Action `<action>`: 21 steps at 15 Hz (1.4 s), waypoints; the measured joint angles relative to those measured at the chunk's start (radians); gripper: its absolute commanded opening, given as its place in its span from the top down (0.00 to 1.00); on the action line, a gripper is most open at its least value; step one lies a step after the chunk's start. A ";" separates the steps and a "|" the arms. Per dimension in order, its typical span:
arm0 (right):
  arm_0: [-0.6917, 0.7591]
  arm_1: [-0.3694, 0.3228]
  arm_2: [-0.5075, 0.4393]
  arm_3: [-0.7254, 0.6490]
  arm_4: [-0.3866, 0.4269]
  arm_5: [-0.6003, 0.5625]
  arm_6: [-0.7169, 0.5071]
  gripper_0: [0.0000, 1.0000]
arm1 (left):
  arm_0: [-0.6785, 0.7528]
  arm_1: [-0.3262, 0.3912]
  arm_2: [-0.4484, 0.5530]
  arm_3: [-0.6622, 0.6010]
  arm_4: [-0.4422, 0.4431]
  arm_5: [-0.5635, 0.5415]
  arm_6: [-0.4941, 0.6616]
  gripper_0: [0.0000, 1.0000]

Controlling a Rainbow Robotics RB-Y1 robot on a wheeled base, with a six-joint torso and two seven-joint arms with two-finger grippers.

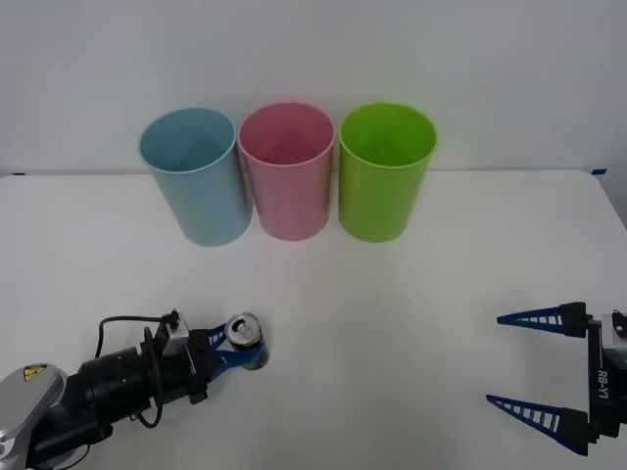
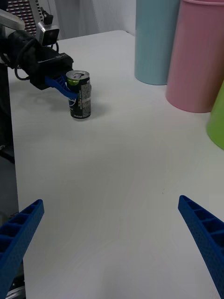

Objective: Put cans in the blue bin and PET bottles in the pink bin and trash in the green bin.

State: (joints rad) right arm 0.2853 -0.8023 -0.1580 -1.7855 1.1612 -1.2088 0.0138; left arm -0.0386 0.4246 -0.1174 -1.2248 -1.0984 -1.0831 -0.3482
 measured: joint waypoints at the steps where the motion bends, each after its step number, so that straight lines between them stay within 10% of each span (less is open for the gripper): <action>1: 0.000 0.000 0.000 0.000 0.000 0.000 0.000 0.00 | 0.000 0.000 0.001 0.000 0.003 0.000 0.000 1.00; 21: 0.000 0.000 0.000 0.000 0.000 0.000 0.000 0.00 | 0.010 0.005 0.164 -0.084 0.078 0.029 -0.006 1.00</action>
State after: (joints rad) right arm 0.2853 -0.8023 -0.1580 -1.7855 1.1612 -1.2088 0.0138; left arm -0.0291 0.4293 0.0465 -1.3088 -1.0203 -1.0536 -0.3537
